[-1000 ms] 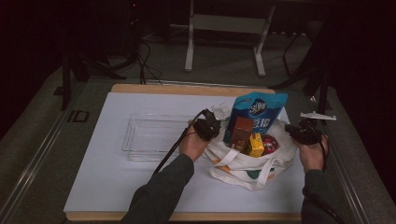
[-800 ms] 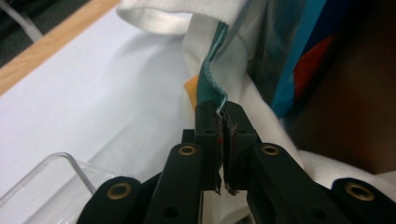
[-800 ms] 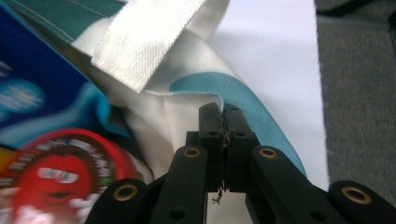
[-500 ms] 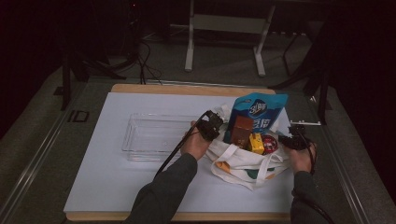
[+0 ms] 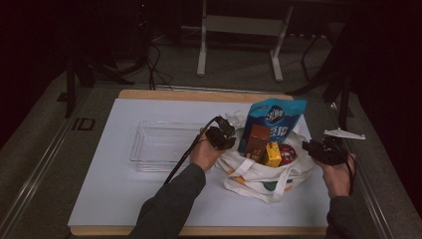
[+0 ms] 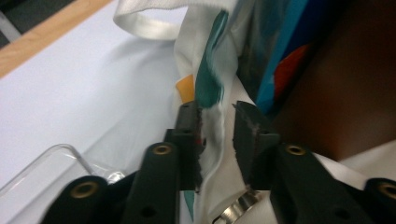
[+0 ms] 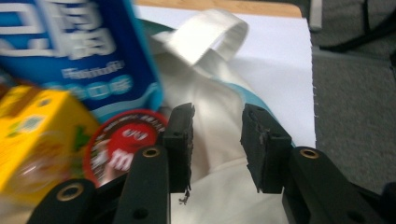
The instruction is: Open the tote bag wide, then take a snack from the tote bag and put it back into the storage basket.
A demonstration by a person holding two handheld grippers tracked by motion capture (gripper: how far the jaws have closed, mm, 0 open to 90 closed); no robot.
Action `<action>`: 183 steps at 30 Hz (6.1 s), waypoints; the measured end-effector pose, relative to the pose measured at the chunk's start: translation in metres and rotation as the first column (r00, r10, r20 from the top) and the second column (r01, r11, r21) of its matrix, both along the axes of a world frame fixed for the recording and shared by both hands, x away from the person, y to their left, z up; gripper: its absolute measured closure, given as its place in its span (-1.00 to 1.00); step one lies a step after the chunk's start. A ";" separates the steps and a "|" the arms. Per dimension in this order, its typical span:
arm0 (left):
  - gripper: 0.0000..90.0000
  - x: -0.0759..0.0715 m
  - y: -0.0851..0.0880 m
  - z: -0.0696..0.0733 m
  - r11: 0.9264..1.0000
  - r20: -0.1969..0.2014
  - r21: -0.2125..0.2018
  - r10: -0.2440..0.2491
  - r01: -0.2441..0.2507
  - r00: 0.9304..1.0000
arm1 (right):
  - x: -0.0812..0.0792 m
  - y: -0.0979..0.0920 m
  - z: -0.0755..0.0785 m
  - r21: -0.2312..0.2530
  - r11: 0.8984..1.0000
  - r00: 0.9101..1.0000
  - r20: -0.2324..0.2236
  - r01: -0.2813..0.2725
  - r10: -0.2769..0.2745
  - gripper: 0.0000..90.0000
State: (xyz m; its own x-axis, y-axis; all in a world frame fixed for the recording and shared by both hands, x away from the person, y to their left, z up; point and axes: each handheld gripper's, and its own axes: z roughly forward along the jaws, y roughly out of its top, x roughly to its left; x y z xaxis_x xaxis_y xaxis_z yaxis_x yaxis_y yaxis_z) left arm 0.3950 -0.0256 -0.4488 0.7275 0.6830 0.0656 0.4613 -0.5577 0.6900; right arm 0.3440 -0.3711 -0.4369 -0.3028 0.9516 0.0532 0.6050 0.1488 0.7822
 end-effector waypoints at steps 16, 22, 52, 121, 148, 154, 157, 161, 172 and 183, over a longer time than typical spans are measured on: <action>0.64 -0.044 0.014 0.020 0.985 0.075 -0.149 -0.081 0.091 0.994 | -0.066 0.008 -0.016 0.021 0.984 0.984 0.008 -0.179 0.179 0.27; 0.70 -0.059 -0.007 0.006 0.977 0.055 -0.152 -0.140 0.147 0.989 | -0.066 0.018 -0.036 0.055 0.978 0.980 -0.019 -0.199 0.200 0.35; 0.97 -0.074 -0.022 -0.066 0.991 0.008 -0.067 -0.113 0.114 0.994 | -0.069 0.050 -0.085 -0.015 0.997 0.997 -0.023 -0.071 0.070 0.68; 0.39 -0.046 -0.008 -0.019 0.933 -0.003 -0.197 -0.309 0.302 0.951 | -0.071 0.047 -0.094 0.050 0.998 0.999 0.013 -0.038 0.037 0.67; -0.32 -0.024 0.002 0.041 0.866 0.132 -0.307 -0.372 0.395 0.919 | -0.072 0.046 -0.095 0.057 0.998 0.999 0.017 -0.041 0.040 0.67; -0.36 -0.016 -0.006 0.043 0.841 0.143 -0.330 -0.404 0.428 0.904 | -0.072 0.046 -0.095 0.059 0.997 0.999 0.016 -0.042 0.041 0.67; -0.45 -0.013 -0.010 0.039 0.838 0.147 -0.337 -0.404 0.430 0.903 | -0.072 0.046 -0.095 0.059 0.997 0.999 0.012 -0.042 0.041 0.67; -0.47 -0.008 -0.015 0.034 0.829 0.142 -0.358 -0.405 0.429 0.903 | -0.071 0.046 -0.094 0.059 0.997 0.999 0.011 -0.042 0.042 0.67; -0.25 -0.007 -0.027 0.027 0.815 0.138 -0.405 -0.392 0.413 0.910 | -0.072 0.046 -0.095 0.066 0.997 0.999 0.009 -0.042 0.041 0.67; -0.26 -0.012 -0.030 0.016 0.771 0.152 -0.519 -0.343 0.370 0.927 | -0.072 0.045 -0.095 0.069 0.997 0.999 0.011 -0.043 0.042 0.67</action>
State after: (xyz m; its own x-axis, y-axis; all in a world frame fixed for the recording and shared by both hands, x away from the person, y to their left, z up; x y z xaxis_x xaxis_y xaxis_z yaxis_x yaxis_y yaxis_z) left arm 0.3830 -0.0554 -0.4332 0.9312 0.3121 -0.1884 0.2629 -0.2170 0.9401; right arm 0.2724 -0.3261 -0.5318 -0.3436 0.9320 0.1151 0.5919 0.1198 0.7971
